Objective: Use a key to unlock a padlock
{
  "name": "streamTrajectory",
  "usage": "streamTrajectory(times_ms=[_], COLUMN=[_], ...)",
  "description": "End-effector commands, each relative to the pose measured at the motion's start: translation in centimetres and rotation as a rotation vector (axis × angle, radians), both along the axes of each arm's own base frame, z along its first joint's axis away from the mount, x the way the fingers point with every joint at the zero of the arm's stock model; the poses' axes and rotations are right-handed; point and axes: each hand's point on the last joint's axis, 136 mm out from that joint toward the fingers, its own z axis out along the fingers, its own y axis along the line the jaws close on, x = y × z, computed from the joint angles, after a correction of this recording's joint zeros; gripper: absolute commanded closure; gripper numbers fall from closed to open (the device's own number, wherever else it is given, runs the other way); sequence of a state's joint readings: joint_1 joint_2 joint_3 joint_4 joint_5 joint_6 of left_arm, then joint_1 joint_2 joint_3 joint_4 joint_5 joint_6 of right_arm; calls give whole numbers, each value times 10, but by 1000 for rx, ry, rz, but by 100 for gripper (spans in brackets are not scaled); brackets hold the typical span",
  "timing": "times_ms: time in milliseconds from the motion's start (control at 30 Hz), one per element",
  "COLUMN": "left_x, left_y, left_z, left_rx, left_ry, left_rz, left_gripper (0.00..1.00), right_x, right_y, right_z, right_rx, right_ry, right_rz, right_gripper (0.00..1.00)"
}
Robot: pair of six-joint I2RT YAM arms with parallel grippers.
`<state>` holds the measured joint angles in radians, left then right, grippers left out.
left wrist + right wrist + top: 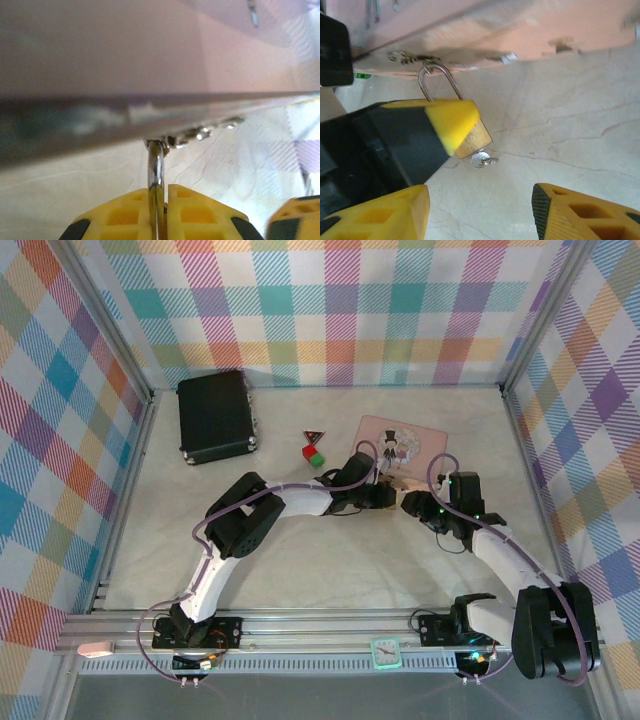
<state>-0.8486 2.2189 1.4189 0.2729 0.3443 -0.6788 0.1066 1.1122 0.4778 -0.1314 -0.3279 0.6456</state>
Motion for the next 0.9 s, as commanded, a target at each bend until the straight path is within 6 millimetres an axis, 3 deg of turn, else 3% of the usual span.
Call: streamTrajectory(times_ms=[0, 133, 333, 567, 867], left_x=[-7, -1, 4, 3, 4], left_y=[-2, -7, -9, -8, -9], left_z=[-5, 17, 35, 45, 46], left_rx=[-160, -333, -445, -470, -490], left_ry=[232, 295, 328, 322, 333], left_rz=[117, 180, 214, 223, 234], left_gripper=[100, 100, 100, 100, 100], right_x=[5, 8, 13, 22, 41], right_y=[8, 9, 7, -5, -5], right_z=[5, 5, 17, 32, 53], right_rx=[164, 297, 389, 424, 485], right_ry=[-31, -58, -131, -223, -291], right_rz=[-17, -29, -52, -111, -110], right_gripper=[44, 47, 54, 56, 59])
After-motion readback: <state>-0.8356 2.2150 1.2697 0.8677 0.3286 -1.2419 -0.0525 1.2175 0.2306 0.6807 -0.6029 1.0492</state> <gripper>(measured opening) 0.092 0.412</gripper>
